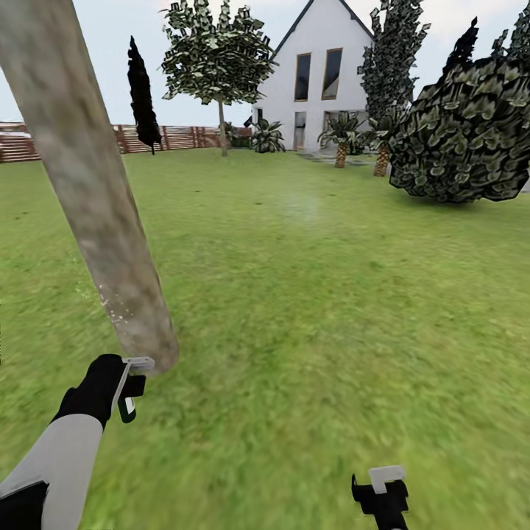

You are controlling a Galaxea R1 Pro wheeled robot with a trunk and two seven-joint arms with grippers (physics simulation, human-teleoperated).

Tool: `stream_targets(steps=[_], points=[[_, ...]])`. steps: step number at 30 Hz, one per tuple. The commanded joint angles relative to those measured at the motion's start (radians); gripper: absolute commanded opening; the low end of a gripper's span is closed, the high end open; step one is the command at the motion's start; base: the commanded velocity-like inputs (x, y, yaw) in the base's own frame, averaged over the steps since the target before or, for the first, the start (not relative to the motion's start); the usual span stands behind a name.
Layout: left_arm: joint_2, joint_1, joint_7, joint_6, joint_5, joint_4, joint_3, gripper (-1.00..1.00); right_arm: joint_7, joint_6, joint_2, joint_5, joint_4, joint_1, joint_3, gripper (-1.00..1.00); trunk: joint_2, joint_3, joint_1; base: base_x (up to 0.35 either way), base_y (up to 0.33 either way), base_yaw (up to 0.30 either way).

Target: In the garden, pick up the pesticide atomizer on the floor and spray pesticide onto both trees until each tree trunk is fully covered.

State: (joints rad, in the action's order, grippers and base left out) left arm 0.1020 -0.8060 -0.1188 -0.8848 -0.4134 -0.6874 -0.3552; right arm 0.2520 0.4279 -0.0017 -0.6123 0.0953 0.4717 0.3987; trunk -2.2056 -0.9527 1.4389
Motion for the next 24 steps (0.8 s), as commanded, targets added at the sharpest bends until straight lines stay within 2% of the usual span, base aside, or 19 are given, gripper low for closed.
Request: stream_targets(steps=[1,14,21,24], points=[[-0.001,-0.001,-0.01,-0.003,-0.011,-0.001,-0.004,-1.0,0.004,0.003,0.0,-0.011,-0.002,0.001,0.006,1.0,0.0,-0.001,0.0,0.137,-0.275,0.207],[0.006,-0.001,-0.018,-0.006,-0.009,-0.001,-0.01,-1.0,0.006,0.003,0.0,-0.011,-0.002,0.001,0.007,1.0,0.0,-0.001,0.0,0.177,-0.241,0.272],[0.011,-0.006,-0.019,-0.007,-0.01,-0.002,-0.006,-1.0,0.006,0.003,-0.001,-0.011,-0.002,0.001,0.007,1.0,0.0,-0.001,0.0,0.044,-0.031,0.277],[0.001,-0.025,-0.025,-0.007,-0.009,-0.002,-0.002,-1.0,0.006,0.003,-0.001,-0.011,-0.002,0.001,0.008,1.0,0.0,-0.001,0.0,0.001,-0.001,0.277]])
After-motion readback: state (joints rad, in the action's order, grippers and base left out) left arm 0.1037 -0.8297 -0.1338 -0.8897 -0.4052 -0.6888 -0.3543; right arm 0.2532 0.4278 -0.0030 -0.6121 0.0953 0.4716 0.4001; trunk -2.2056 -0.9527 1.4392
